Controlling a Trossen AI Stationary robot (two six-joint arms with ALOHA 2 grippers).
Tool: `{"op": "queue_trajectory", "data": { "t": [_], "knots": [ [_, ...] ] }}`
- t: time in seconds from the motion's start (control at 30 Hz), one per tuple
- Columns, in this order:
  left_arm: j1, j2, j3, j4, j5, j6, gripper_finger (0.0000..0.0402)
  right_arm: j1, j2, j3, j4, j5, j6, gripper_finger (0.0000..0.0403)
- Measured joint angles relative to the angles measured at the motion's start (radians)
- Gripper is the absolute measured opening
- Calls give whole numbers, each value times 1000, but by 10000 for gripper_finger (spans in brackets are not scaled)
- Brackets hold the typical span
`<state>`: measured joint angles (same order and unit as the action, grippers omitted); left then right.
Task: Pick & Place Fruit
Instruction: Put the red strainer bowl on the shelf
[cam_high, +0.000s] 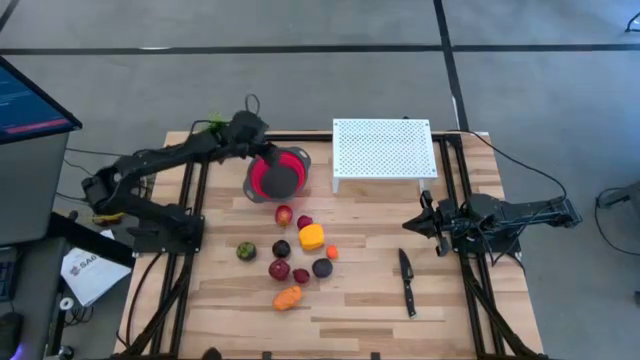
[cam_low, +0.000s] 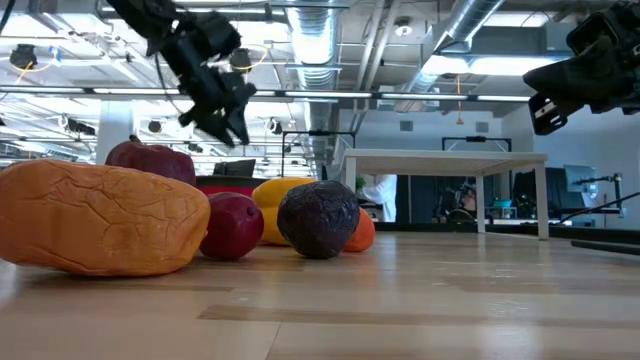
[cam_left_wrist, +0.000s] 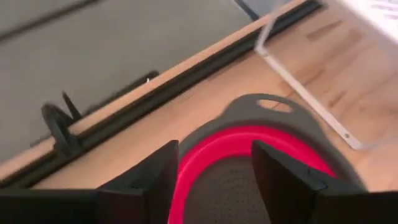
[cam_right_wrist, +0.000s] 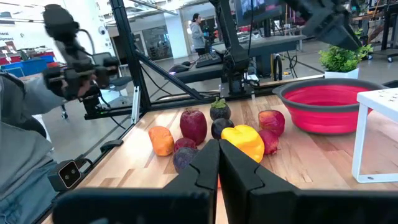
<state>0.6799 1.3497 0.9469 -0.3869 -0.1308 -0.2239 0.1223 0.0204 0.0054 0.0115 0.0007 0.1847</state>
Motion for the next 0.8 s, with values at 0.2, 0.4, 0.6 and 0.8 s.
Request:
{"op": "queue_trajectory", "data": {
  "t": [0.2,0.4,0.6,0.8],
  "knots": [
    [93,102,0,-12,78,-1,210,0,0,0,0,0,0,6],
    [99,184,0,-14,125,56,210,0,0,0,0,0,0,6],
    [94,219,1,-8,133,94,192,0,0,0,0,0,0,6],
    [93,229,0,0,104,114,145,0,0,0,0,0,0,6]
  ]
}}
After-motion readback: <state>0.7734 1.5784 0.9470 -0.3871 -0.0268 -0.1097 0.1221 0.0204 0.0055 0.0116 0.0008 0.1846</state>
